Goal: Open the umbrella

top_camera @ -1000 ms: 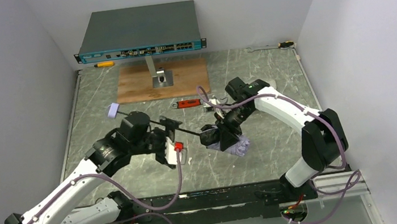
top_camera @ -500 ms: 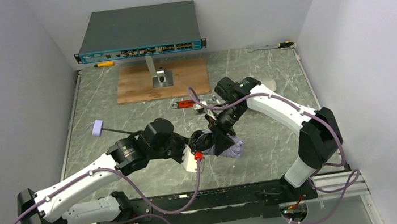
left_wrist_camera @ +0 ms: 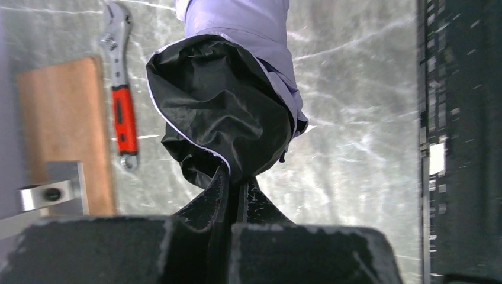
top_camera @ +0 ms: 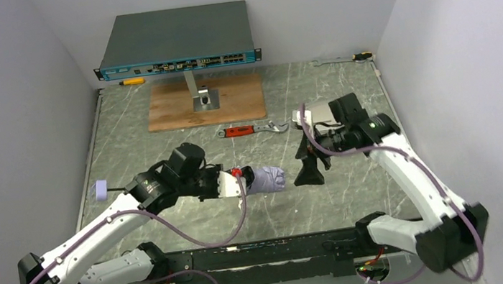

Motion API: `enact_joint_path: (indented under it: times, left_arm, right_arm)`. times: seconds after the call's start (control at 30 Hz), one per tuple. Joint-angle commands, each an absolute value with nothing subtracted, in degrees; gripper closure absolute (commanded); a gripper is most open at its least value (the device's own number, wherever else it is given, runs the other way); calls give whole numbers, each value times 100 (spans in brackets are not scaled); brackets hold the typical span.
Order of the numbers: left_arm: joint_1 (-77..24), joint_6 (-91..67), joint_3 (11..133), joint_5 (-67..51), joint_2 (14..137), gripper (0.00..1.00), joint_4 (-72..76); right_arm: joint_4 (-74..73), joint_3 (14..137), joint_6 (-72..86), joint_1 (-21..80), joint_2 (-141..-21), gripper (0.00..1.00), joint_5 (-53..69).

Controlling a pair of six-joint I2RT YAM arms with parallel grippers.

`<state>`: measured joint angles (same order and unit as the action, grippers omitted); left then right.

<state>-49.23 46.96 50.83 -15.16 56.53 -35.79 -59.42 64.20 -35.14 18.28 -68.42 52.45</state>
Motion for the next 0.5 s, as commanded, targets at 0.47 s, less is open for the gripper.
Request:
enact_joint_path:
  times: [0.47]
  left_arm:
    - [-3403, 1877, 6287, -5794, 6386, 100, -3337]
  right_arm:
    - [-2494, 4707, -4246, 3930, -4760, 0, 3149]
